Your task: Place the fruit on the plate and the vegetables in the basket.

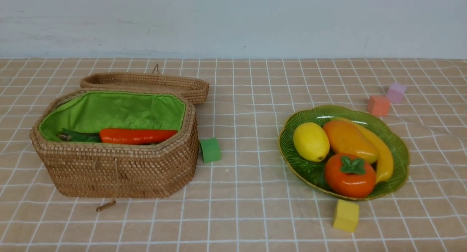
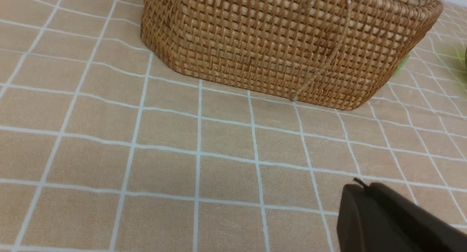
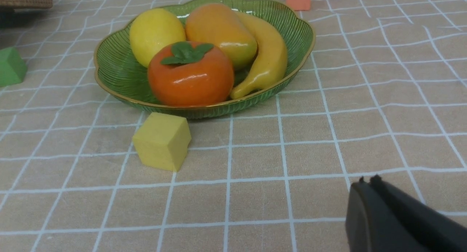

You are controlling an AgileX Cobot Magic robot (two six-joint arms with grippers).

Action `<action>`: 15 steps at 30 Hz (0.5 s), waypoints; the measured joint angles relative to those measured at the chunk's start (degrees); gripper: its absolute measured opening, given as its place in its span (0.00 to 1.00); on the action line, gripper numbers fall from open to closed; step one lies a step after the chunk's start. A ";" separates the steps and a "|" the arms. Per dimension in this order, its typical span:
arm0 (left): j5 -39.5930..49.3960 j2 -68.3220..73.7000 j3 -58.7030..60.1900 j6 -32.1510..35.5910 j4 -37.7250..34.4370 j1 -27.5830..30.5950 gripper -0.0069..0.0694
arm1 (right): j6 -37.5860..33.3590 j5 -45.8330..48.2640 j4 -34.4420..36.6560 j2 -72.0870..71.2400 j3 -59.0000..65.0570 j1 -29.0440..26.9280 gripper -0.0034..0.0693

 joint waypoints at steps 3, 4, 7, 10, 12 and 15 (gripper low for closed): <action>0.00 0.00 0.00 0.00 0.00 0.00 0.07 | 0.00 0.00 0.00 0.00 0.00 0.00 0.06; 0.00 0.00 0.00 0.00 0.00 0.00 0.07 | 0.00 0.00 0.00 0.00 0.00 0.00 0.06; 0.00 0.00 0.00 0.00 -0.13 0.00 0.07 | 0.00 0.00 0.00 0.00 0.00 0.00 0.06; 0.00 0.00 0.00 0.00 -0.18 0.00 0.07 | -0.05 0.00 0.00 0.00 0.00 0.00 0.06; 0.00 0.00 0.00 0.00 -0.18 0.00 0.07 | -0.05 0.00 0.00 0.00 0.00 0.00 0.07; 0.00 0.00 0.00 0.00 -0.18 0.00 0.07 | -0.05 0.00 0.00 0.00 0.00 0.00 0.07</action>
